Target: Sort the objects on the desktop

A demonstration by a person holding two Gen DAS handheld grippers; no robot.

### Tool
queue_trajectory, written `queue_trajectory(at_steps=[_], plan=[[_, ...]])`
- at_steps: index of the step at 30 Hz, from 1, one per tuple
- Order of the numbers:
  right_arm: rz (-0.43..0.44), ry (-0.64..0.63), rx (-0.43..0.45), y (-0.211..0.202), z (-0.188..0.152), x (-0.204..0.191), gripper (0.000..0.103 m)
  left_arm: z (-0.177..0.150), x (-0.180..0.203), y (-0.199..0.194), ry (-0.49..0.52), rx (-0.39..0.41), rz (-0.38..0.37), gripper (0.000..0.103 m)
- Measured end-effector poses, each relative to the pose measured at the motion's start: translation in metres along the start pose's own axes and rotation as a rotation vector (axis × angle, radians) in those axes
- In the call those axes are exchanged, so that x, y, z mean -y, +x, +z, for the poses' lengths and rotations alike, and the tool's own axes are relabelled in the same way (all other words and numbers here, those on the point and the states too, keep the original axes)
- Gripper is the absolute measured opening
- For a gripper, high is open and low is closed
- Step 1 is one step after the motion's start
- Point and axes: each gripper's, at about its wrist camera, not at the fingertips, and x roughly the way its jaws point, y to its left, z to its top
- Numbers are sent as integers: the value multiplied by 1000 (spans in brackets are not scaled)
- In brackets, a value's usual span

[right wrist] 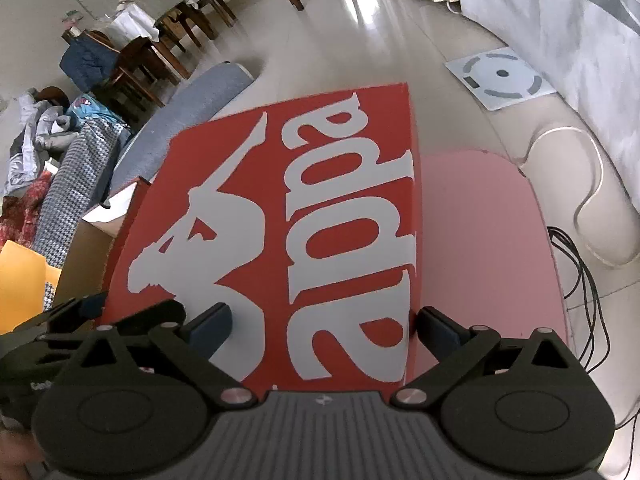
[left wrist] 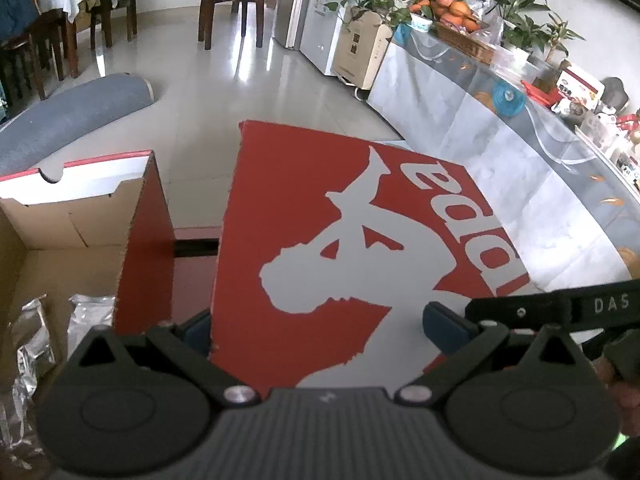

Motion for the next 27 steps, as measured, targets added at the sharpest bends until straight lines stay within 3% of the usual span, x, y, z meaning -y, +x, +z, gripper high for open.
queue_trajectory(at_steps=[27], plan=[[66, -84, 27, -14, 1, -54, 99, 12, -34, -54, -5, 42, 53, 102]])
